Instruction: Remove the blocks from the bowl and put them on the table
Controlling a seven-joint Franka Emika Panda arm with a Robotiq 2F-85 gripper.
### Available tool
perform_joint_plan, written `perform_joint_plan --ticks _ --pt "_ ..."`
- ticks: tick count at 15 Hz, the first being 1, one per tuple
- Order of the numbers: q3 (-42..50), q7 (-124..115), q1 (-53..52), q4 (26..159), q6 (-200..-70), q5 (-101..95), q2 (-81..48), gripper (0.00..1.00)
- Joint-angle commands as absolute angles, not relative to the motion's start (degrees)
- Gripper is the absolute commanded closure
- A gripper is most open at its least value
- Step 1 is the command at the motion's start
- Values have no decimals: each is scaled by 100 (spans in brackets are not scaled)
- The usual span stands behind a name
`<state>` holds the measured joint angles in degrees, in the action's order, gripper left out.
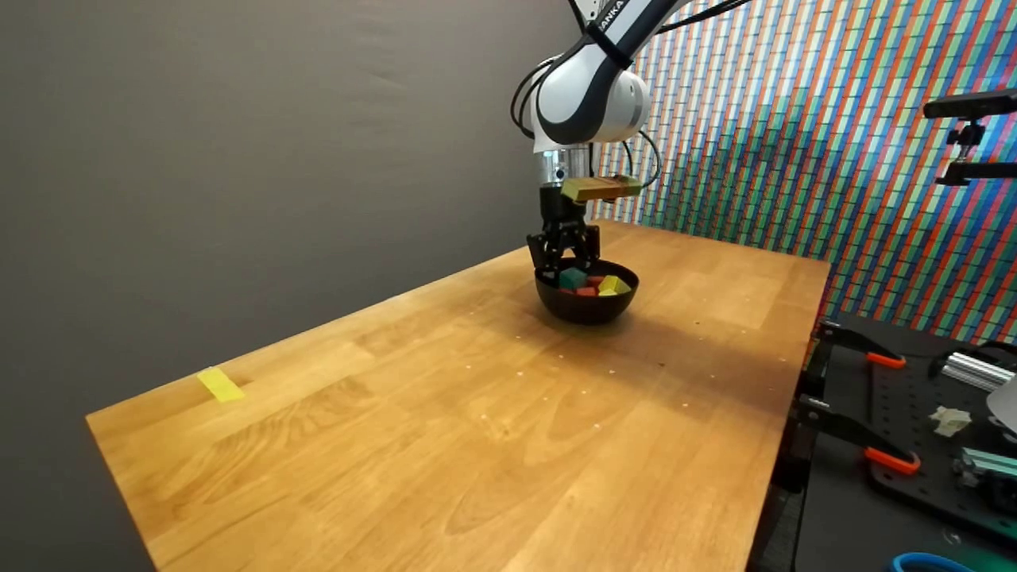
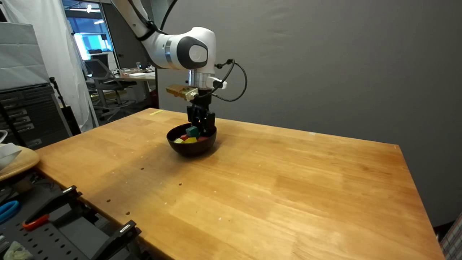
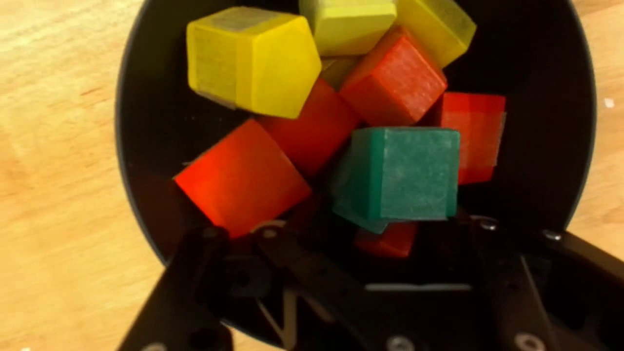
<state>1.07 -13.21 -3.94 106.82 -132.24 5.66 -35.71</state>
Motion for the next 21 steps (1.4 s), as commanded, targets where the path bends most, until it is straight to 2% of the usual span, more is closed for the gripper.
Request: perform_joint_plan --ticks 1,2,4,6,21 --pt "221 -1534 -431 11122 -13401 488 -3245 72" --pt "257 -1599 -447 11202 -13407 463 -3157 73" --pt "276 -1626 -431 11347 -13368 459 -2970 83" --pt "229 -1523 -390 11525 -13316 501 -2755 79" --pt "-40 -660 -120 12430 -13424 940 -1413 80"
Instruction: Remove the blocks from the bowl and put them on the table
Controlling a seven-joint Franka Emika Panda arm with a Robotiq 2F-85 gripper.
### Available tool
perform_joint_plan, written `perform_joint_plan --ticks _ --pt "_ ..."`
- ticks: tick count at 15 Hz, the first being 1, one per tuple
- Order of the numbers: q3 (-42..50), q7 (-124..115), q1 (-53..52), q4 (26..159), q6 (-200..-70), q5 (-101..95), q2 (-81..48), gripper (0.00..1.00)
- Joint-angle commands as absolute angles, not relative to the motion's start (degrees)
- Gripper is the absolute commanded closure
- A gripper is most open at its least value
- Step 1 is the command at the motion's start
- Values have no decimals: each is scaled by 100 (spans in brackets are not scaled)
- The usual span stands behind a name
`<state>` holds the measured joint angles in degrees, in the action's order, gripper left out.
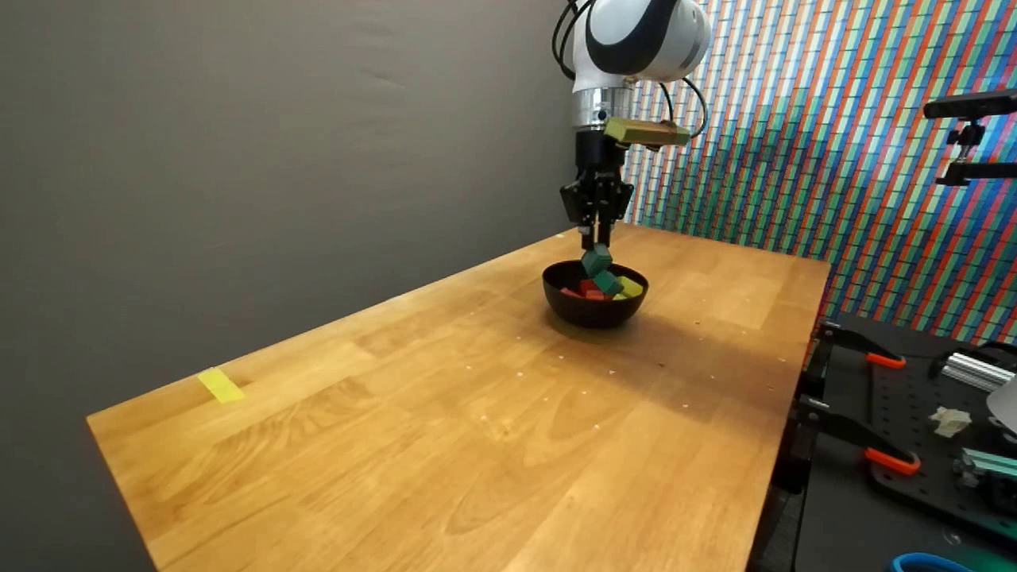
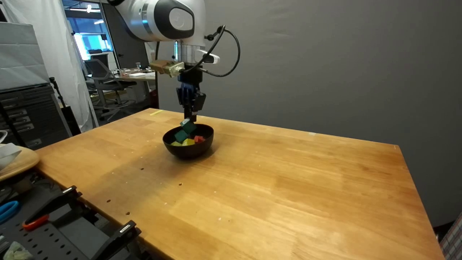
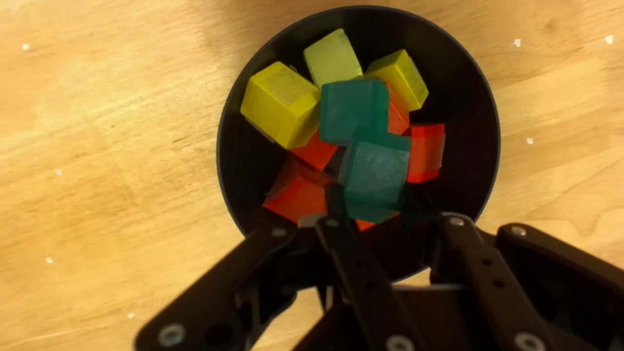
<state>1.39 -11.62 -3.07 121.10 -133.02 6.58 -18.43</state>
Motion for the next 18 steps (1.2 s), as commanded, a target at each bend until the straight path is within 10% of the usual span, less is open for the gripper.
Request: perform_joint_plan --ticks 1,18 --pt "-107 -427 -113 12495 -13543 1035 -1303 79" --pt "-880 157 -1427 9662 -12365 -192 -3594 79"
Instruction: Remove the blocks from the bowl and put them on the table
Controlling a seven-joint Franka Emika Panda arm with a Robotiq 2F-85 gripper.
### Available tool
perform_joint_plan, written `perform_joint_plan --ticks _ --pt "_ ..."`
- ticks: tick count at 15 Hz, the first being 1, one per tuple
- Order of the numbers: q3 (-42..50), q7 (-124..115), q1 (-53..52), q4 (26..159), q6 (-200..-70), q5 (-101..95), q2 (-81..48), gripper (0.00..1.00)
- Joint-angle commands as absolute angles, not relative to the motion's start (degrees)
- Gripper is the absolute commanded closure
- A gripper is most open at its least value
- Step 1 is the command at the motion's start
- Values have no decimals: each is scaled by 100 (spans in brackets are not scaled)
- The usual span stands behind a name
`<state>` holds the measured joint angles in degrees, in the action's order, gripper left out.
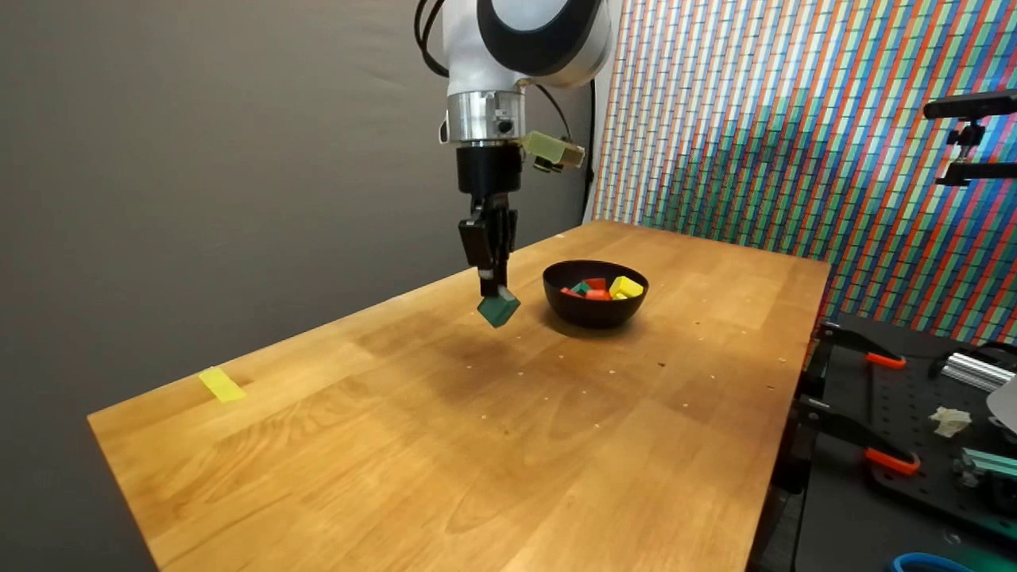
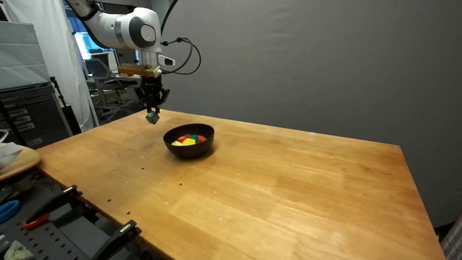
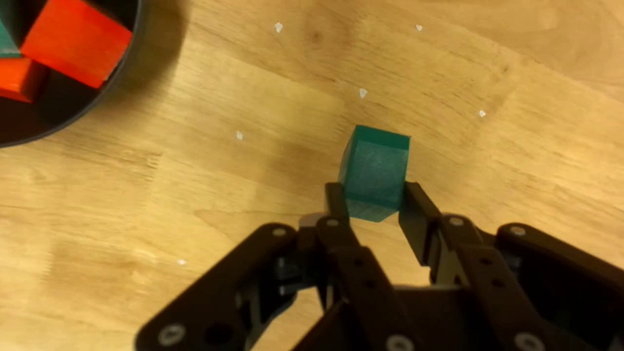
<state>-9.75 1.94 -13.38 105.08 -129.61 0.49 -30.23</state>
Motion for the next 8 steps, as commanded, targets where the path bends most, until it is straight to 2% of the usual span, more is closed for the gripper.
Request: perform_joint_plan --ticks 1,2,3,4,8 --pt "-869 178 -1425 9510 -12212 -212 -3694 78" --pt "-852 173 -1419 9383 -12025 -246 -3751 42" --pt "-846 223 -1389 9263 -11769 -259 -3772 41" --pt "-820 214 -1377 9224 -11617 -282 -3715 36" --pt "-785 320 -1277 9379 -11045 -318 -3218 5"
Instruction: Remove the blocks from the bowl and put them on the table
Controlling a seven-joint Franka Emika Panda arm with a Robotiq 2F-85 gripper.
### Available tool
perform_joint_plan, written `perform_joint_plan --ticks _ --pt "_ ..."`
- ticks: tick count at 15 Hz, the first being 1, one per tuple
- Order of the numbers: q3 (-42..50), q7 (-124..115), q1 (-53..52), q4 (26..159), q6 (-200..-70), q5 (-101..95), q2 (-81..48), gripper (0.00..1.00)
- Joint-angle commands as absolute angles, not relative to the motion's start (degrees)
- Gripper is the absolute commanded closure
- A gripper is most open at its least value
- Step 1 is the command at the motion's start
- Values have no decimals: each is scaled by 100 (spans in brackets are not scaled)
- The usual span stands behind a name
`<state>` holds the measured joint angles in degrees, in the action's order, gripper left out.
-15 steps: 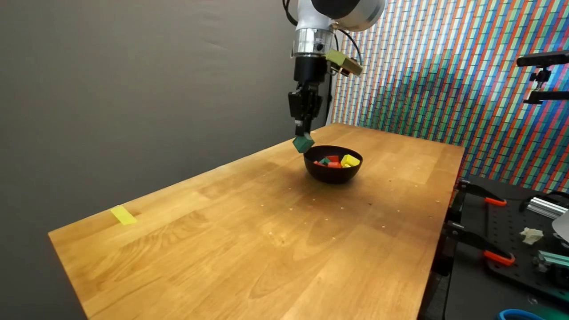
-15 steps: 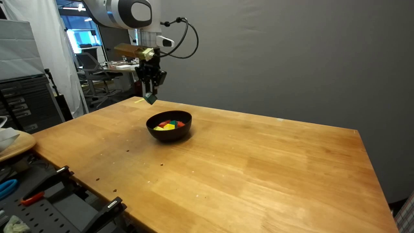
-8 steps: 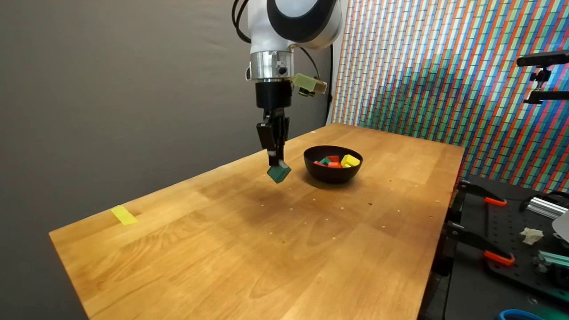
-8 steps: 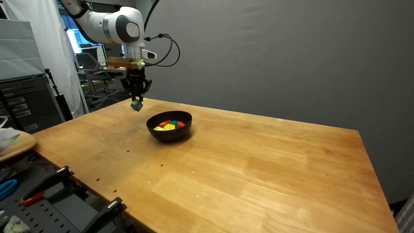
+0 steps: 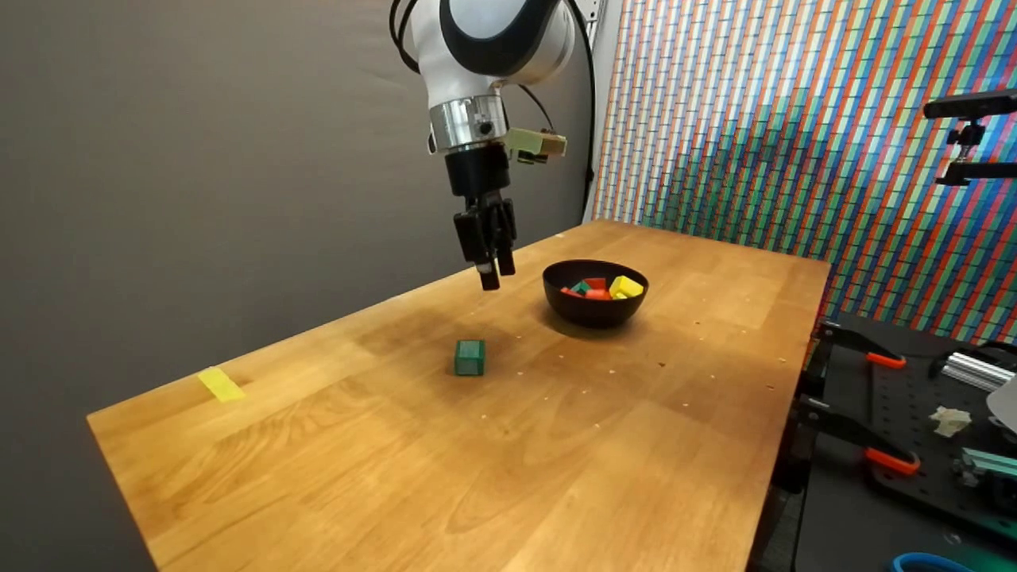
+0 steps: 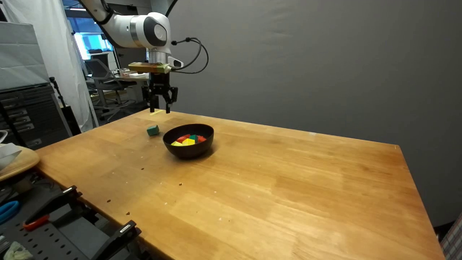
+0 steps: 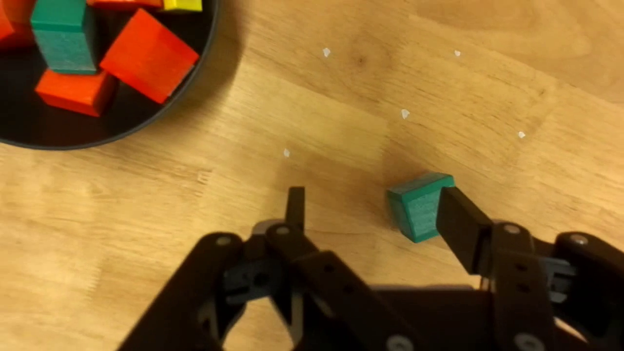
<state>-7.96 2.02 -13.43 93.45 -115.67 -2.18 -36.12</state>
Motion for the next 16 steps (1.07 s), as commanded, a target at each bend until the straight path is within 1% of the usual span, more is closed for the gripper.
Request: perform_joint_plan --ticks 1,4,9,11,14,15,16 --pt "-759 320 -1241 9515 -10823 -334 -3012 1" --pt "-617 135 -1082 9879 -10406 -302 -2574 0" --pt "-309 12 -490 10627 -10444 98 -2352 0" --pt "-226 -45 -246 10906 -10733 380 -2446 0" --pt "-118 -273 -73 11551 -12070 679 -2389 0" --pt "-140 -111 -104 11119 -11459 476 -2584 0" --pt "-122 -135 -60 11277 -11752 527 -2584 0"
